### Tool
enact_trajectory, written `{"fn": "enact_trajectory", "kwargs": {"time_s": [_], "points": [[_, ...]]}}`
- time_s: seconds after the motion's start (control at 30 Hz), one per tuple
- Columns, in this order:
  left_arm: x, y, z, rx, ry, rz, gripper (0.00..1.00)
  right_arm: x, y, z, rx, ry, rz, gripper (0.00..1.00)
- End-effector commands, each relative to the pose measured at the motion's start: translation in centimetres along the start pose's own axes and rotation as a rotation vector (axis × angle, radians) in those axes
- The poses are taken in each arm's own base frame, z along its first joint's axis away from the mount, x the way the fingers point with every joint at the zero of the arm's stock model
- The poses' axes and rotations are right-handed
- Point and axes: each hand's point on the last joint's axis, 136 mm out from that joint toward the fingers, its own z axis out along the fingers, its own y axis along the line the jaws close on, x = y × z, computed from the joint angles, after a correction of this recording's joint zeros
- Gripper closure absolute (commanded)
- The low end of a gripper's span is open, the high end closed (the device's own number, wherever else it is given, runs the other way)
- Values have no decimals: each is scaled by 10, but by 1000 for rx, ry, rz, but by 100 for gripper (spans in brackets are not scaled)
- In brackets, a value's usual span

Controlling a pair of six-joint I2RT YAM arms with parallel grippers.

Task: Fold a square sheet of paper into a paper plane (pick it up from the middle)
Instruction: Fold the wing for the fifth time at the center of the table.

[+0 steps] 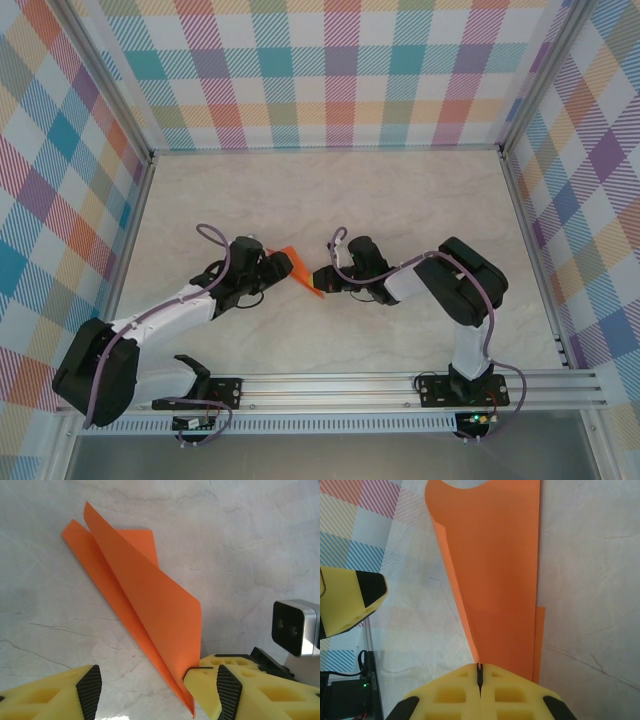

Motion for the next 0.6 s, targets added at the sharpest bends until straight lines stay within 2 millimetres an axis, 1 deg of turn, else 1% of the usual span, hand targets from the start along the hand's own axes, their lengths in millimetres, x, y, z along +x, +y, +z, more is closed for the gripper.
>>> {"fn": "enact_trajectory", "kwargs": {"time_s": [0.0,0.13,0.27,0.33,0.37,0.47,0.57], "points": [[3,-4,5,38,16,23,36,2,-3,3,-17,33,76,100],[6,-4,10,41,32,24,37,4,-5,3,-25,48,96,100],[7,-4,15,31,47,24,37,5,-4,4,-20,63,70,100],[5,-5,18,17,53,11,36,3,-3,3,-17,62,42,99],[4,-7,19,11,53,3,36,6,-6,3,-3,81,46,98],[0,-14,23,12,55,-22,32,7,-5,4,-2,94,17,96],[-2,-15,28,-21,56,-49,30,7,-5,2,2,98,-20,91]]}}
